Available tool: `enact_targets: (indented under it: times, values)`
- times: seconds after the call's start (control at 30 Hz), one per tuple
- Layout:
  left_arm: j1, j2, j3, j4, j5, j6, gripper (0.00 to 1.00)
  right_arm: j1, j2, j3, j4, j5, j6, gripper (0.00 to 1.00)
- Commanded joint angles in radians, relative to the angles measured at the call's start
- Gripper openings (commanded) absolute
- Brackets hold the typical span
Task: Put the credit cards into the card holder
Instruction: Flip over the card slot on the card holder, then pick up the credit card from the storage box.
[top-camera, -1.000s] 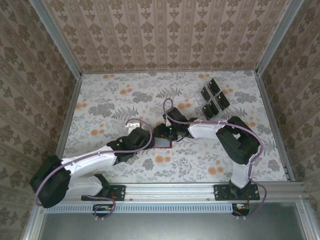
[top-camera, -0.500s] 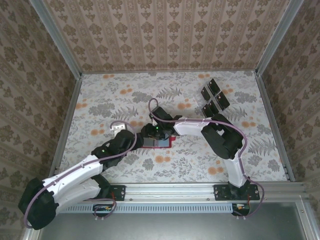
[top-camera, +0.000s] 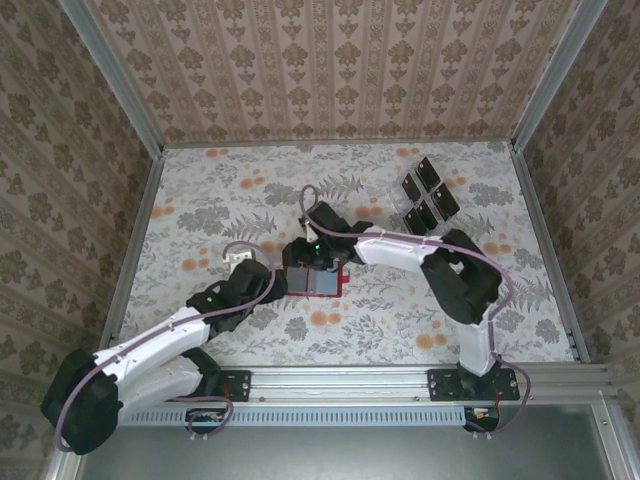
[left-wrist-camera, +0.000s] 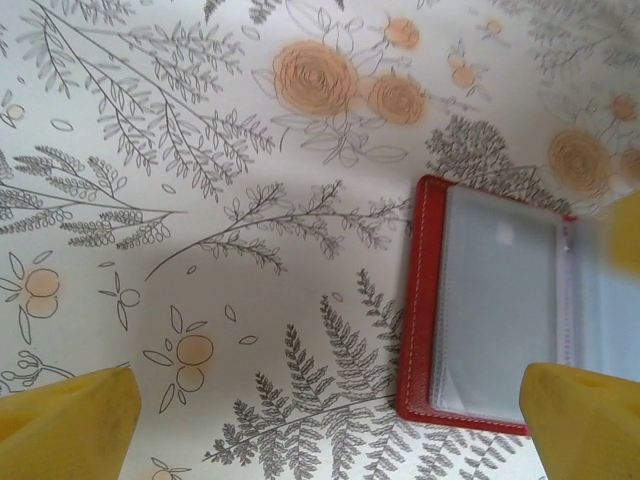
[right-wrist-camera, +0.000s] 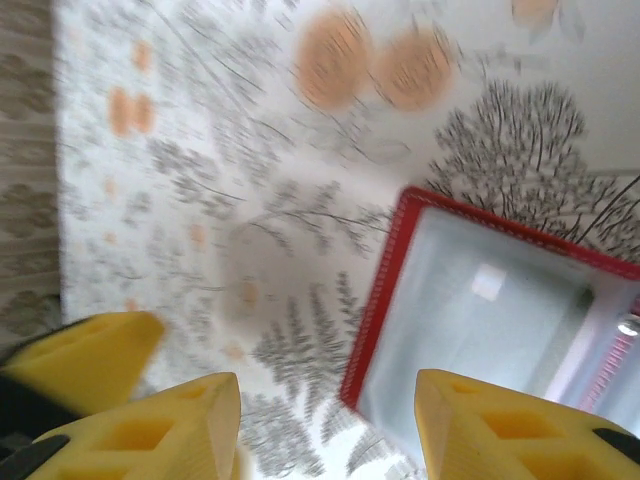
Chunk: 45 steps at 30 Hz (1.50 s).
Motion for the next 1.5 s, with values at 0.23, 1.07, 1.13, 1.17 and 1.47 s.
enact_targets:
  times: [0.23,1.07,1.13,1.17,1.47]
  values:
    - [0.021,0.171,0.152,0.009,0.067,0.075,1.0,-0.306,-0.317,-0.059,-0.335,0.148,-0.234,0.5]
    - [0.064,0.432,0.32,0.034,0.146,0.127,1.0,-0.479,-0.092,0.106,-0.622,0.69,-0.588,0.4]
    - [0.063,0.431,0.318,0.036,0.147,0.126,1.0,-0.478,-0.077,0.108,-0.62,0.694,-0.593,0.39]
    - [0.065,0.431,0.316,0.036,0.148,0.124,1.0,-0.478,-0.071,0.11,-0.619,0.695,-0.597,0.39]
    - [0.068,0.416,0.3,0.031,0.158,0.126,1.0,-0.478,0.002,0.13,-0.612,0.715,-0.622,0.39]
